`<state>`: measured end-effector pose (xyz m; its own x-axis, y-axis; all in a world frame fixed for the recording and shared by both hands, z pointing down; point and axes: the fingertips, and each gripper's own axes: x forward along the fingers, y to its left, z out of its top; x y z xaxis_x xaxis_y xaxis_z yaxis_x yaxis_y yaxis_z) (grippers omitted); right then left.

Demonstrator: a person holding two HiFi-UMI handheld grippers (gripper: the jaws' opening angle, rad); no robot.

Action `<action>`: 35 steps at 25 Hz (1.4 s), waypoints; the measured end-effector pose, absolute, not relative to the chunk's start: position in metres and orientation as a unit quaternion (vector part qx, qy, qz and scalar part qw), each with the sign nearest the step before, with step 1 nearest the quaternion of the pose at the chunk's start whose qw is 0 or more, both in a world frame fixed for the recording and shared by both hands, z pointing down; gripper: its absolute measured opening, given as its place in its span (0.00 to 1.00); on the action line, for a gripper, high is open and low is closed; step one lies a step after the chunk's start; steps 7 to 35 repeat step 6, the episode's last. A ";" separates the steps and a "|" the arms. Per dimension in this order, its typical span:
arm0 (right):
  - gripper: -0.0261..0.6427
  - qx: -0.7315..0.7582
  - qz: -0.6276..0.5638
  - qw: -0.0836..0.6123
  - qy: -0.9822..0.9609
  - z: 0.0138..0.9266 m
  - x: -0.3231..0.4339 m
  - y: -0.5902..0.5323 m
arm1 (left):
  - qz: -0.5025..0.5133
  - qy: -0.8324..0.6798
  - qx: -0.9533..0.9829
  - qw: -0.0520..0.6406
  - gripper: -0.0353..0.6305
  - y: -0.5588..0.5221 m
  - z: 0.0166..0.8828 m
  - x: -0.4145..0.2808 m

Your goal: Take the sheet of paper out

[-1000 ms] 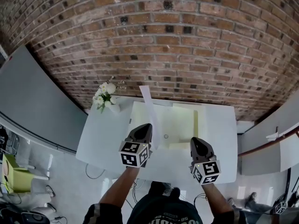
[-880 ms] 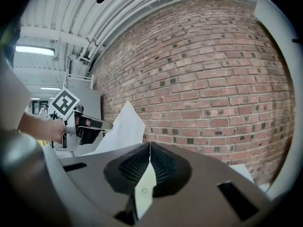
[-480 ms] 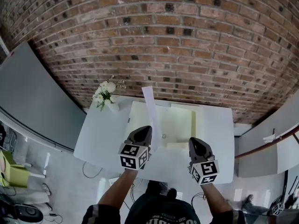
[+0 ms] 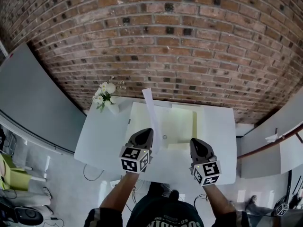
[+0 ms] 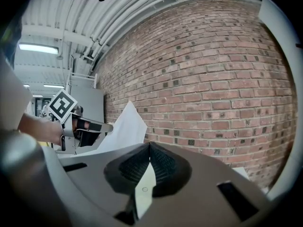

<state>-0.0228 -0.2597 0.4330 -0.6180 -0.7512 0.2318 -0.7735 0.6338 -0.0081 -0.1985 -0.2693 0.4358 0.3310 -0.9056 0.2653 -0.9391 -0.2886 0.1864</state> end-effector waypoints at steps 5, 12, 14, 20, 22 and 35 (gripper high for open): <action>0.14 0.424 0.055 0.106 -0.898 0.433 -0.019 -0.260 | 0.053 -0.576 0.800 0.160 0.07 -0.268 0.439 -0.196; 0.14 0.424 0.056 0.106 -0.898 0.433 -0.017 -0.260 | 0.052 -0.576 0.800 0.161 0.07 -0.267 0.439 -0.195; 0.14 0.424 0.056 0.106 -0.898 0.433 -0.017 -0.260 | 0.052 -0.576 0.800 0.161 0.07 -0.267 0.439 -0.195; 0.14 0.424 0.056 0.106 -0.898 0.433 -0.017 -0.260 | 0.052 -0.576 0.800 0.161 0.07 -0.267 0.439 -0.195; 0.14 0.424 0.056 0.106 -0.898 0.433 -0.017 -0.260 | 0.052 -0.576 0.800 0.161 0.07 -0.267 0.439 -0.195; 0.14 0.424 0.056 0.106 -0.898 0.433 -0.017 -0.260 | 0.052 -0.576 0.800 0.161 0.07 -0.267 0.439 -0.195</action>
